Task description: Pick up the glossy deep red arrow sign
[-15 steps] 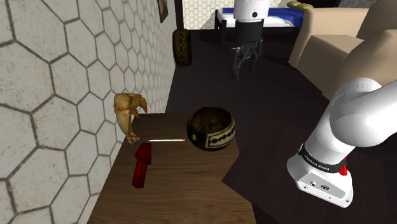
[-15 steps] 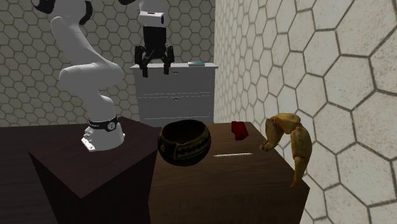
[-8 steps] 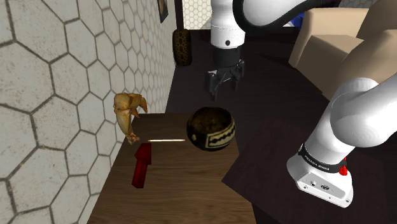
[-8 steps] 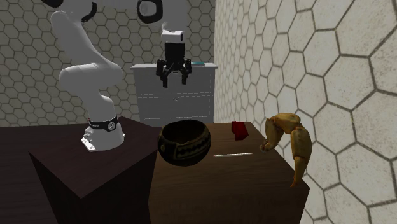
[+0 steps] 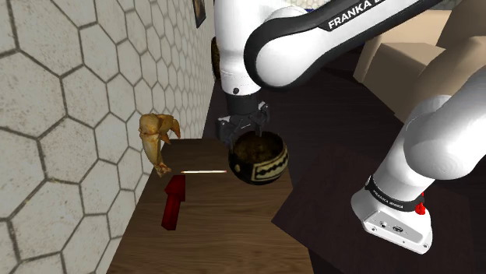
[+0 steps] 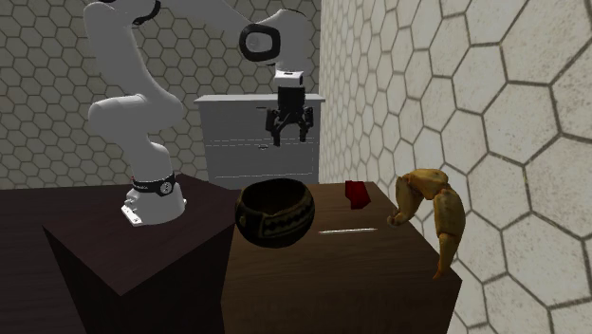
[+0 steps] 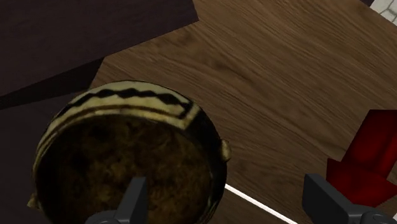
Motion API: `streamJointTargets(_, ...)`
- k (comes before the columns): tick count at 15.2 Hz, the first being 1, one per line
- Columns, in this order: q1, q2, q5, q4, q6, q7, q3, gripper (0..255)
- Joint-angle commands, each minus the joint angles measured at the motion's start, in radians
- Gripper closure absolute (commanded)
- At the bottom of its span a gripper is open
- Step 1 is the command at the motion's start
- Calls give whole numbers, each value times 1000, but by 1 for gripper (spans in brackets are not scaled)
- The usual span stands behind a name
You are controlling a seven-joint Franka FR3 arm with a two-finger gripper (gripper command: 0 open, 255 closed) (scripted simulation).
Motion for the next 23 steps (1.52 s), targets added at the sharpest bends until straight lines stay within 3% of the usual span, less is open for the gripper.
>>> streamJointTargets(1,-13,79,-33,35,46,84,43,0)
streamJointTargets(6,-28,304,-189,152,129,326,126,0)
streamJointTargets(9,-4,450,-314,243,151,479,136,0)
streamJointTargets(16,145,765,-537,514,130,748,54,0)
streamJointTargets(20,239,931,-604,704,93,838,-5,0)
streamJointTargets(23,250,958,-616,716,108,849,-17,0)
